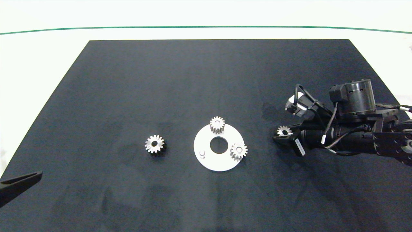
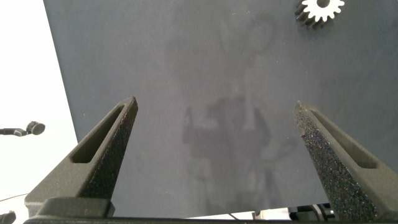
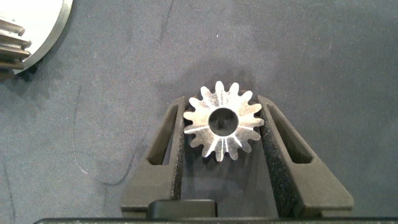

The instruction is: Remove an incorrectly installed larger gear and replace it with the correct smaller gear

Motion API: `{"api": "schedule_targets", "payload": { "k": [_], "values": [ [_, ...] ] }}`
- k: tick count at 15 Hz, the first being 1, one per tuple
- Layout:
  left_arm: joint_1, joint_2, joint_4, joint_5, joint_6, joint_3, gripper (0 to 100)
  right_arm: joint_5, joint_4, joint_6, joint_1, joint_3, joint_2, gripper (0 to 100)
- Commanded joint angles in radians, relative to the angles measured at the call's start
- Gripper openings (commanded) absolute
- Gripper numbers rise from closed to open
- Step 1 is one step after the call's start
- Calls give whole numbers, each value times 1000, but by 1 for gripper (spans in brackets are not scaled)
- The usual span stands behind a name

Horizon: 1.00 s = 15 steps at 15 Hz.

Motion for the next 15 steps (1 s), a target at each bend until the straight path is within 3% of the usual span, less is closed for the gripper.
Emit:
{"api": "schedule_targets", "payload": {
  "k": [1,5,7,8,15],
  "values": [
    [0,2,3,1,1,8,100,2,-6,-2,2,11,-1,22],
    [0,-10,3,-4,-5,17,100,7,-6,2,-4,22,-11,22],
    [-9,-21,3,-5,-51,22,100,8,-4,1,-2,22,-29,22],
    [-8,-24,3,-5,-57,22,100,8,-4,-1,-1,15,-37,22],
    [-5,-81,1,-8,-57,22,100,8,3,-27,78,-15,-74,22]
  ]
}}
